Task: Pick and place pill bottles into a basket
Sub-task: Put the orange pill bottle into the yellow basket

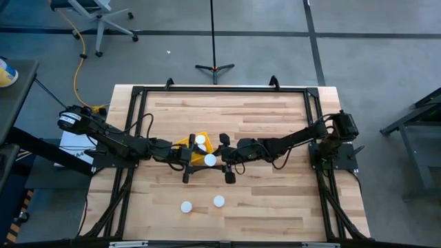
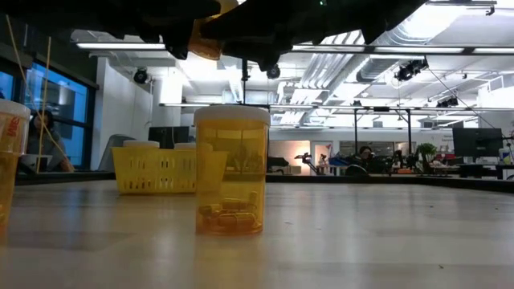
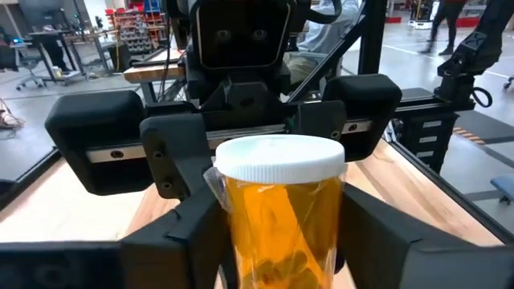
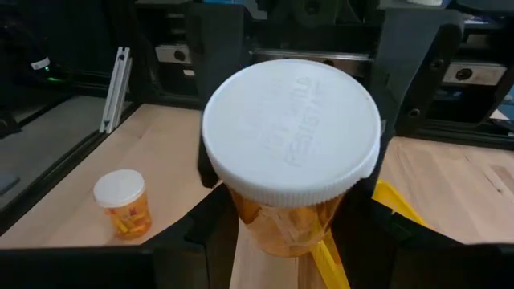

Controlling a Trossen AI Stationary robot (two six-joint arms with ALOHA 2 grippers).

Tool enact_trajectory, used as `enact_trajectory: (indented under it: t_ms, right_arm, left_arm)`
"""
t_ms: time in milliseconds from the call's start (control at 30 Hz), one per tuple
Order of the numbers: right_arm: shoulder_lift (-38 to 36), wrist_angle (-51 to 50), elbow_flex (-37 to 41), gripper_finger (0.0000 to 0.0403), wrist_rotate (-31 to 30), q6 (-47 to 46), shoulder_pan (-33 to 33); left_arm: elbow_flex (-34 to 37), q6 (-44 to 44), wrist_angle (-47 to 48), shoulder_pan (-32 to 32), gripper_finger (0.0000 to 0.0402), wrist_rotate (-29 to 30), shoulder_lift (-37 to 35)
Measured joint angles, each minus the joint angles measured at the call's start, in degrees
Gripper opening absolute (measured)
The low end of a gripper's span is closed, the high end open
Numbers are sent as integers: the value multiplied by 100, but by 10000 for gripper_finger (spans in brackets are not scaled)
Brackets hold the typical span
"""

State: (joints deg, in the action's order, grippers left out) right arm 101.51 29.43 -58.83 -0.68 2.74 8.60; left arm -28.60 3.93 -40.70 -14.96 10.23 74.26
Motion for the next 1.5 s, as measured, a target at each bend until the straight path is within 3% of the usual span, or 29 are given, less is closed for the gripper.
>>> enact_trajectory:
  t_ms: [200, 633, 867, 1067, 1233, 1367, 1500]
  right_arm:
    - [0, 20, 0, 180, 3, 38, 0]
    - [-7, -407, -17, 248, -61, -103, -4]
    - [-107, -830, -11, 256, 0, -283, 5]
    - [-569, -1487, -9, 256, -58, -790, 2]
    - [-991, -1917, -9, 255, -666, -979, 7]
    - [-1184, -2182, -9, 255, -997, -907, 9]
    - [-1196, -2205, -7, 256, -1017, -876, 13]
  left_arm:
    - [0, 34, 1, -2, 176, 81, 0]
    - [2, 125, -28, -2, 202, 362, -156]
    - [2, 345, 646, 126, 203, 536, -918]
    - [7, -37, 1978, 194, 199, 1367, -1384]
    - [62, -470, 2757, 188, 201, 1745, -1508]
    - [414, -746, 2839, 189, 200, 2112, -1600]
    - [990, -902, 2148, 188, 200, 2352, -1790]
